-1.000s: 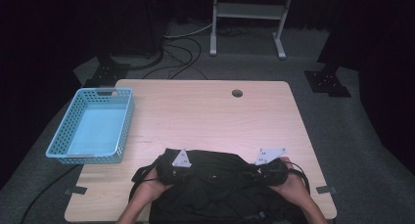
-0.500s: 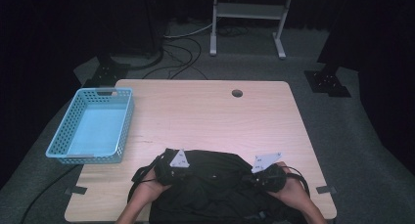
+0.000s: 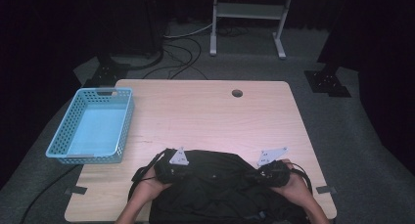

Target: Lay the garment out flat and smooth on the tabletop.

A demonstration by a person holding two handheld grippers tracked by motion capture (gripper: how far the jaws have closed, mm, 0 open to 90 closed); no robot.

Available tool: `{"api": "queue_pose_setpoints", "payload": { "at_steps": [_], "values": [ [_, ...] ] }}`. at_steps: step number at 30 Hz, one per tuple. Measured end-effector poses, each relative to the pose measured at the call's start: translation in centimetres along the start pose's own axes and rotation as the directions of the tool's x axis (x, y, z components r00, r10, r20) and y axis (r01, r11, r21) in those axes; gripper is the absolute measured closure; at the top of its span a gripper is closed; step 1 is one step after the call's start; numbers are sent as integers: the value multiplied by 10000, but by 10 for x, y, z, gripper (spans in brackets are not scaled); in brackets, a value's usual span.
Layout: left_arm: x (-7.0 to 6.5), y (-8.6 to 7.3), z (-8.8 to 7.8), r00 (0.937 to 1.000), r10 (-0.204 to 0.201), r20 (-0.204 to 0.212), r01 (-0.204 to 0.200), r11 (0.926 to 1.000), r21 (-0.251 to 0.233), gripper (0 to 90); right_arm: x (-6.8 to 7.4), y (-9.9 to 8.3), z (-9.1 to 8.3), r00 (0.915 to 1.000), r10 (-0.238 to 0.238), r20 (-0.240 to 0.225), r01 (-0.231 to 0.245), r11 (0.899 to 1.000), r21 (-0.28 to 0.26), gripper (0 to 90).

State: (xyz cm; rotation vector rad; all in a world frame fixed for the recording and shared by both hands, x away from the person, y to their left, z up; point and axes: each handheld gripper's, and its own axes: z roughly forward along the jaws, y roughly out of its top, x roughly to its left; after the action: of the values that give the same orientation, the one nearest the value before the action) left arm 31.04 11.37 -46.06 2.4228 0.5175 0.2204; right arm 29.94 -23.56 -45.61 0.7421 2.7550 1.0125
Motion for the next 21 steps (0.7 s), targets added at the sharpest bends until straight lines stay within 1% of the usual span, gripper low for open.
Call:
{"api": "queue_pose_setpoints", "payload": {
  "at_steps": [2,3,4,6,7,8,9,10,13,15,17,21],
  "values": [
    [2,0,0,9999,-143,-44,143,9999,-5,768,-4,0,4,10000,56,-24,-56,9999,143,756],
    [3,-1,0,9996,-264,-36,264,9996,-21,732,-5,-1,6,9999,101,-29,-101,9998,159,756],
    [4,-1,0,9996,-294,-5,294,9996,-29,721,-6,-1,6,9998,166,-54,-165,9998,100,760],
    [5,-1,1,9995,-293,64,293,9996,-61,722,-6,-2,6,9999,171,16,-171,9998,48,815],
    [4,-1,1,9996,-253,111,254,9996,-97,751,-6,-3,6,9998,176,-56,-175,9998,53,860],
    [3,-1,1,9998,-148,90,149,9998,-89,800,-5,-3,5,9998,188,-81,-187,9998,30,880],
    [2,-1,0,10000,-62,47,62,9999,-92,845,-4,-4,5,9997,230,-98,-230,9997,-53,885],
    [0,0,0,10000,-7,-9,7,10000,-62,868,-4,-5,4,9994,289,-183,-291,9995,-150,887],
    [-3,2,-4,9999,125,-52,-125,9998,-142,875,-3,-7,-1,9977,444,-508,-469,9977,-484,889],
    [-3,4,-8,10000,67,-41,-69,9995,-312,874,-1,-7,-6,9971,455,-609,-497,9964,-690,890],
    [-2,5,-13,10000,20,-6,-21,9987,-502,874,0,-7,-12,9950,549,-836,-631,9932,-979,890],
    [2,8,-27,9990,-309,323,346,9922,-1197,874,2,-7,-21,9906,624,-1214,-800,9861,-1455,890]
  ]
}}
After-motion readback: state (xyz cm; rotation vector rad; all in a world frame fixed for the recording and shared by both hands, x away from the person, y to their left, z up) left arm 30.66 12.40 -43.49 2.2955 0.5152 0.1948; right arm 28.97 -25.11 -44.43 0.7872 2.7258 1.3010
